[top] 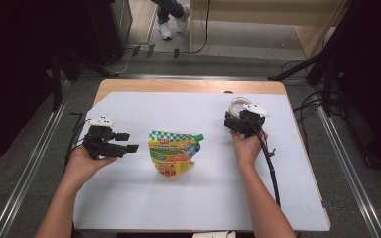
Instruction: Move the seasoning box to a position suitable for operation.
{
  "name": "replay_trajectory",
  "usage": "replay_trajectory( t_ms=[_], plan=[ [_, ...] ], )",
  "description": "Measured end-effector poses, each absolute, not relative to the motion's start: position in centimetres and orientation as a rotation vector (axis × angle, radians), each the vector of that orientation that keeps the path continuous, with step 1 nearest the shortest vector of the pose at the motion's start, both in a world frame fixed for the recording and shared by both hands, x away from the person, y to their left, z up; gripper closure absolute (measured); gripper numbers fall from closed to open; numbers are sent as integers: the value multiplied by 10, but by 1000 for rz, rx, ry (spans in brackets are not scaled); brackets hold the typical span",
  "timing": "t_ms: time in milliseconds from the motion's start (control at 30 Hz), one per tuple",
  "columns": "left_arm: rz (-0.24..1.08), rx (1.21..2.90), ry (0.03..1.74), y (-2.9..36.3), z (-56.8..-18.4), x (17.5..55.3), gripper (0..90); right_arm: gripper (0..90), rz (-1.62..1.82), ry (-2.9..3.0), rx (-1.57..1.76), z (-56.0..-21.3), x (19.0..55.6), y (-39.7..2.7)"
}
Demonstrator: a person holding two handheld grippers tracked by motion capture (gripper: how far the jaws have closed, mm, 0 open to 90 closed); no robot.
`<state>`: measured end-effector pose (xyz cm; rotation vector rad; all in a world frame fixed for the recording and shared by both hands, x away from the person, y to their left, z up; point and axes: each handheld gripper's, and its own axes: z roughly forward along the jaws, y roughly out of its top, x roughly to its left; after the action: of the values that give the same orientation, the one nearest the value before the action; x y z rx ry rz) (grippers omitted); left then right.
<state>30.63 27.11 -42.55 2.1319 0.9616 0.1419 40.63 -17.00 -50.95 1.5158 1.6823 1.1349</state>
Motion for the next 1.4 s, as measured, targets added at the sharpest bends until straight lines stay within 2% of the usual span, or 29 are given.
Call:
replay_trajectory(
  t_ms=[933, 1400],
  plan=[
    [137, 2123, 966, 275, -426, 305, 360, 123, 1144, 1736, 1526, -501, 403, -182],
    [129, 2146, 967, 276, -428, 304, 362, 123, 1209, 1811, 1432, -482, 385, -181]
  ],
)
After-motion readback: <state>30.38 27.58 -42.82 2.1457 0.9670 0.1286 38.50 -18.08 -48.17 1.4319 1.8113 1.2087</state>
